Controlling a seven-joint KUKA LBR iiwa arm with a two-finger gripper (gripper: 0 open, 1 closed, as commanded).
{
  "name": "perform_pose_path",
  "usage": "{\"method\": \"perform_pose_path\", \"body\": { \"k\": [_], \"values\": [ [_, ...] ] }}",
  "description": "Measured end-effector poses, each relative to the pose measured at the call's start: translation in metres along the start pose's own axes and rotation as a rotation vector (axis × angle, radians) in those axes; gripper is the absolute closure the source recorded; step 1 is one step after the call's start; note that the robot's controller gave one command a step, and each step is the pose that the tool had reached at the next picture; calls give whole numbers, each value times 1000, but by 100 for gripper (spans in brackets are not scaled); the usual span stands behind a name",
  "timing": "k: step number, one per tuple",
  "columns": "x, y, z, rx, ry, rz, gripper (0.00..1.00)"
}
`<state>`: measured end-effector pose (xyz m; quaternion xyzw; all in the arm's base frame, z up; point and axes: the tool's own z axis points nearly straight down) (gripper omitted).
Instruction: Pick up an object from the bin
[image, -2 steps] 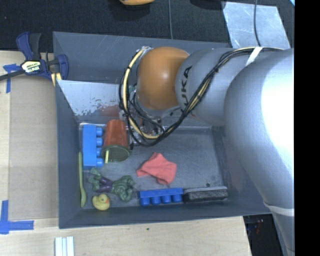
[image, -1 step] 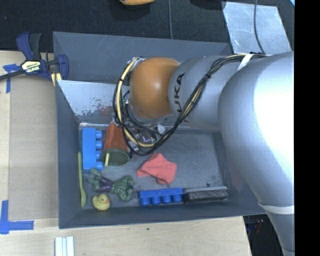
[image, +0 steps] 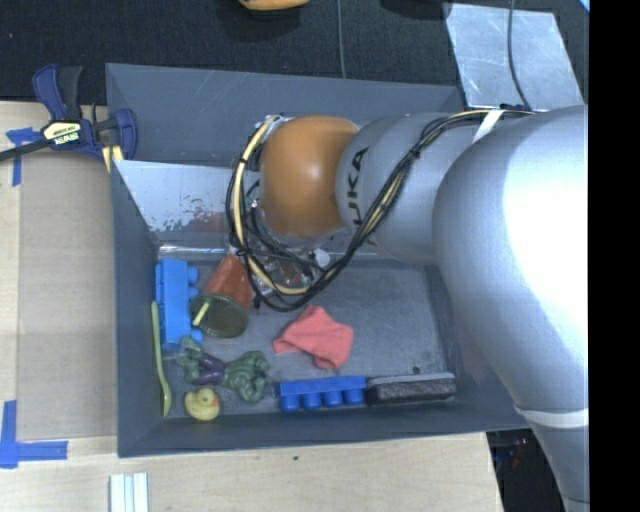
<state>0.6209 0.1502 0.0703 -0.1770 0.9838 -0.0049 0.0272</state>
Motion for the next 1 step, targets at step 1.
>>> {"method": "perform_pose_path", "body": {
  "k": [1],
  "values": [
    [-1, -1, -4, 0, -1, 0, 100]
  ]
}}
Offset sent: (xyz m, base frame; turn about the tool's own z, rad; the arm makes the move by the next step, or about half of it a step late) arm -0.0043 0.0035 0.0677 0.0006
